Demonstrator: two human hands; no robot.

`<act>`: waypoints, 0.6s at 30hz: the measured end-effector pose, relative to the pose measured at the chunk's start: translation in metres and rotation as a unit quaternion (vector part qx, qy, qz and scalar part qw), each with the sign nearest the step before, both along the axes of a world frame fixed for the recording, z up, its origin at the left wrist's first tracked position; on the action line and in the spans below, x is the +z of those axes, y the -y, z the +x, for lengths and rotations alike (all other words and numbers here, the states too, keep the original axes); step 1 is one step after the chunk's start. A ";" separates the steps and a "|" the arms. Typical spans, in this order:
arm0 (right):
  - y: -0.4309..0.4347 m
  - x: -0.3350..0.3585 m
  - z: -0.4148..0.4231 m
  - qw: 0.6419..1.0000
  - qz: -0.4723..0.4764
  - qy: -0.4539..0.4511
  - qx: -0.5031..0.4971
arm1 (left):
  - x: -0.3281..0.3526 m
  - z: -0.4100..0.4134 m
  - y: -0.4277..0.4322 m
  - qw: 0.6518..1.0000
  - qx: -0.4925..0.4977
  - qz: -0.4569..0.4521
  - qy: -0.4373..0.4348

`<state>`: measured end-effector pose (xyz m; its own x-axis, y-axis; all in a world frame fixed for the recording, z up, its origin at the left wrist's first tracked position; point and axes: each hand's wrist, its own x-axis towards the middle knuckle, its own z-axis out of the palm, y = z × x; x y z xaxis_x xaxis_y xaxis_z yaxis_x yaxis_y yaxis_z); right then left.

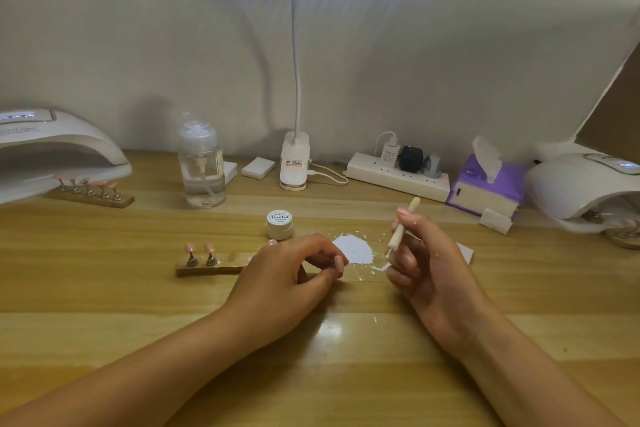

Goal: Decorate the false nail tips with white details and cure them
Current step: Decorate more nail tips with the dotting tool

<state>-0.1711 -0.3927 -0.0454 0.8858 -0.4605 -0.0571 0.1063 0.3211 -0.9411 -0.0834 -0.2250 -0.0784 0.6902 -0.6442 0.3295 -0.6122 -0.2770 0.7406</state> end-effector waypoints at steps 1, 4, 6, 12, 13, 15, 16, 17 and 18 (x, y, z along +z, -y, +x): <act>0.000 0.000 0.000 1.000 -0.007 0.002 0.001 | 0.000 0.000 0.000 1.000 0.000 0.000 0.000; 0.000 -0.002 0.001 1.000 -0.028 0.008 0.003 | 0.001 0.000 0.000 1.000 0.001 -0.001 0.004; 0.000 -0.004 0.001 0.998 -0.055 0.016 0.007 | 0.001 0.000 -0.001 1.000 0.002 -0.001 0.005; -0.002 -0.006 0.001 0.992 -0.120 0.046 -0.010 | 0.000 0.000 0.000 1.000 0.005 -0.002 0.000; -0.002 -0.007 0.001 0.989 -0.140 0.048 -0.018 | 0.000 0.000 0.000 1.000 0.004 -0.001 0.000; -0.001 -0.007 0.001 0.983 -0.171 0.051 -0.030 | 0.000 0.000 -0.001 1.000 0.001 -0.002 -0.002; 0.000 -0.008 0.002 0.982 -0.180 0.051 -0.033 | 0.000 0.000 -0.001 1.000 0.000 -0.002 -0.001; 0.001 -0.009 0.002 0.981 -0.184 0.049 -0.036 | 0.000 0.000 -0.001 1.000 0.000 -0.001 0.002; 0.001 -0.010 0.003 0.981 -0.185 0.045 -0.039 | -0.001 0.000 -0.001 1.000 0.000 0.001 0.004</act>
<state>-0.1683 -0.3936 -0.0551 0.8404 -0.5021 0.2042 0.2060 -0.0526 -0.9771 -0.0831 -0.2239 -0.0789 0.6875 -0.6443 0.3350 -0.6187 -0.2781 0.7348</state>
